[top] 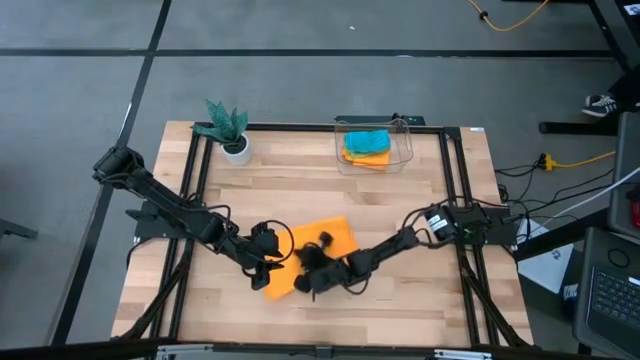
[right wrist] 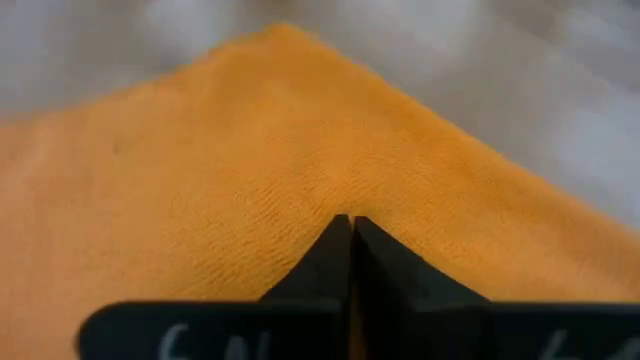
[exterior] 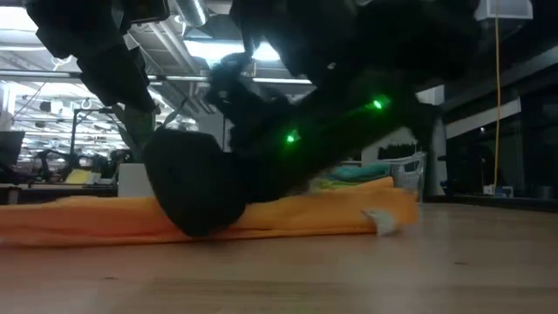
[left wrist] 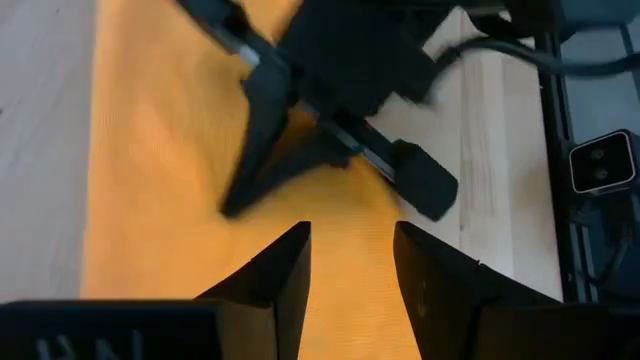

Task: Fold microfiber towels
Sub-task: Fold the orange microfiber towel

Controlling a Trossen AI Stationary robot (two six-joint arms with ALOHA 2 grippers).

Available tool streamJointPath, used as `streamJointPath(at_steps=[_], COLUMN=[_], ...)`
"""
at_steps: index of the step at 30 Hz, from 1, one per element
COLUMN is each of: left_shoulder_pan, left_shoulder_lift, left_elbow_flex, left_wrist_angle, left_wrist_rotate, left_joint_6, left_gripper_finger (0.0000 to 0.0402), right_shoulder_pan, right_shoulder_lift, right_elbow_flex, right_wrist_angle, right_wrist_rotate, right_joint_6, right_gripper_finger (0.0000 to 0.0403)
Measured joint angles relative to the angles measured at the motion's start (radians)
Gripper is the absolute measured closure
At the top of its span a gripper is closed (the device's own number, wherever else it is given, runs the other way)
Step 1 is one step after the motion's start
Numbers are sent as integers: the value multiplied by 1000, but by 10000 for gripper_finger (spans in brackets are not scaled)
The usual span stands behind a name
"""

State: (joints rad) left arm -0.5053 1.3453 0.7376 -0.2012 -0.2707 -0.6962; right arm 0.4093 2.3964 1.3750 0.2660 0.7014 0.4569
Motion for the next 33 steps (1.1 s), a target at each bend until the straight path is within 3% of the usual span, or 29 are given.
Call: streamJointPath(at_steps=[3, 7, 12, 16, 21, 25, 29, 33], left_shoulder_pan=[0, -2, -2, -3, -2, -2, -2, -2], left_shoulder_lift=[0, 0, 0, 0, 0, 0, 0, 0], left_elbow_flex=[0, 0, 0, 0, 0, 0, 0, 0], left_wrist_angle=[0, 1, 1, 1, 1, 3, 1, 1], left_wrist_rotate=[0, 2, 102, 178, 183, 183, 183, 181], left_joint_6=[0, -5, -9, -8, -9, -9, -9, -3], left_gripper_finger=[264, 264, 264, 264, 264, 264, 264, 264], right_shoulder_pan=[-35, -107, -234, -329, -396, -401, -388, -349], right_shoulder_lift=[-1, 5, 6, 8, -22, -99, -241, -343], right_elbow_flex=[0, -3, -4, -7, 24, 38, 47, 43], right_wrist_angle=[82, 190, 164, 140, 114, -22, -278, -510], right_wrist_rotate=[-218, -615, -1070, -1286, -1445, -1544, -1444, -1203], right_joint_6=[-272, -528, -597, -605, -480, -449, -506, -572], right_gripper_finger=[397, 393, 399, 398, 398, 392, 391, 390])
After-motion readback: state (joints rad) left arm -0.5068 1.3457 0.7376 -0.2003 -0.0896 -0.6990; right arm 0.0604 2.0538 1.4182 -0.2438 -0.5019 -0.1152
